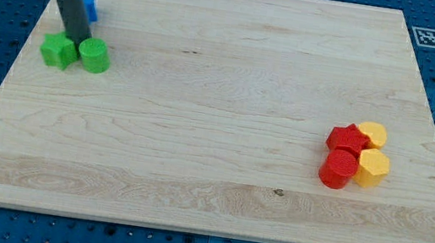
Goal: Nudge the green star up
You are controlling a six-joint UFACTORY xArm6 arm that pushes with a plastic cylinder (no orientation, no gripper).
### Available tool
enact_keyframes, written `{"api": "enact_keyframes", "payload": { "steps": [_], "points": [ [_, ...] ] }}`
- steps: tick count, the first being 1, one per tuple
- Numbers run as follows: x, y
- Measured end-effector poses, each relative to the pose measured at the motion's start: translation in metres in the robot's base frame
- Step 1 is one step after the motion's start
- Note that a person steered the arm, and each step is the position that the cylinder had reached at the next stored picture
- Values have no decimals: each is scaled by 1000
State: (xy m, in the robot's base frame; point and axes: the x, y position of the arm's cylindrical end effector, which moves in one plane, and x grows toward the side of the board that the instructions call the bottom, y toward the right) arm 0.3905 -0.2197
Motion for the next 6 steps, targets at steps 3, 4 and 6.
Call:
{"api": "enact_keyframes", "payload": {
  "steps": [3,4,6],
  "points": [
    [73,-5],
    [99,-5],
    [92,-42]
  ]
}}
